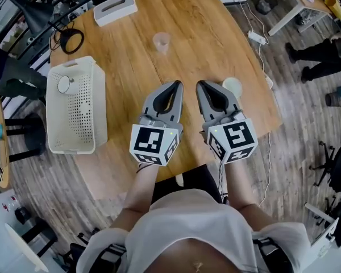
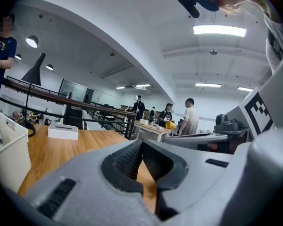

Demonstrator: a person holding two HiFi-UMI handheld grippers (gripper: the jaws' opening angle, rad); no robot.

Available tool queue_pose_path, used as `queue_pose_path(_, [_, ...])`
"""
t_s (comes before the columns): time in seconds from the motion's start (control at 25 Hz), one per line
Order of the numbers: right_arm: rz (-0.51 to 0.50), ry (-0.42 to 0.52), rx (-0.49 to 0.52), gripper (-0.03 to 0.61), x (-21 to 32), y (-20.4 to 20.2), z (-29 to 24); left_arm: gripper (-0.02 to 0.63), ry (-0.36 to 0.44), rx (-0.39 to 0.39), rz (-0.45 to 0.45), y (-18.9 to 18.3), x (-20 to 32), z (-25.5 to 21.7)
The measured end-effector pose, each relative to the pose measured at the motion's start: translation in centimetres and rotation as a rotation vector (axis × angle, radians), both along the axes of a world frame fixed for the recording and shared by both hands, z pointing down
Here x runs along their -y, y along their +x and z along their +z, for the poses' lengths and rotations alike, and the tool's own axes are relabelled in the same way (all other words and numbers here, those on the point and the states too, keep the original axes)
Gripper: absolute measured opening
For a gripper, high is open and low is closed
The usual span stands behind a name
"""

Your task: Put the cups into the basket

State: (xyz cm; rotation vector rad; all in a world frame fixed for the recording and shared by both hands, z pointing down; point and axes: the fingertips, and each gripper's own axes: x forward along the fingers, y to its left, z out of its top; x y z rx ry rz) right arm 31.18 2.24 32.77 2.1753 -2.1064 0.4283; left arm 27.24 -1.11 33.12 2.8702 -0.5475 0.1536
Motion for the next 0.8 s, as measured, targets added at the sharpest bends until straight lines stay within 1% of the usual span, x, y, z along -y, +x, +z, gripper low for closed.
queue_pose_path(0.12, [0.043,-0.013,0.003,0.012,-1.4,1.7,0.7,0.006,-0.012,0.007,0.040,1.7,-1.2,0.7])
queue_pose_path(0.36, [0.101,-0.039,0.006,0.017,-3.8,4.9,1.9,0.006,-0.025,0.014,0.087,4.6,-3.1,1.4])
queue_pose_path(0.4, [0.109,-0.044,0.008,0.035,-4.2,5.4,2.1,0.006,-0.028,0.015,0.092,5.0,-3.3,1.5])
queue_pose_path(0.48, [0.116,-0.048,0.011,0.097,-4.7,6.2,2.5,0.006,-0.033,0.017,0.099,5.7,-3.6,1.8])
queue_pose_path(0.56, [0.107,-0.048,0.015,0.121,-5.1,6.9,2.8,0.006,-0.040,0.017,0.105,6.3,-3.9,2.2])
queue_pose_path(0.64, [0.079,-0.064,0.015,0.167,-5.4,7.4,3.2,0.006,-0.047,0.019,0.110,7.0,-4.2,2.6])
queue_pose_path(0.72, [0.032,-0.100,0.004,0.240,-5.6,7.7,3.9,0.006,-0.057,0.020,0.115,7.6,-4.4,2.8])
queue_pose_path(0.8, [-0.018,-0.137,-0.002,0.286,-5.7,8.0,4.6,0.006,-0.069,0.018,0.120,8.2,-4.4,3.1])
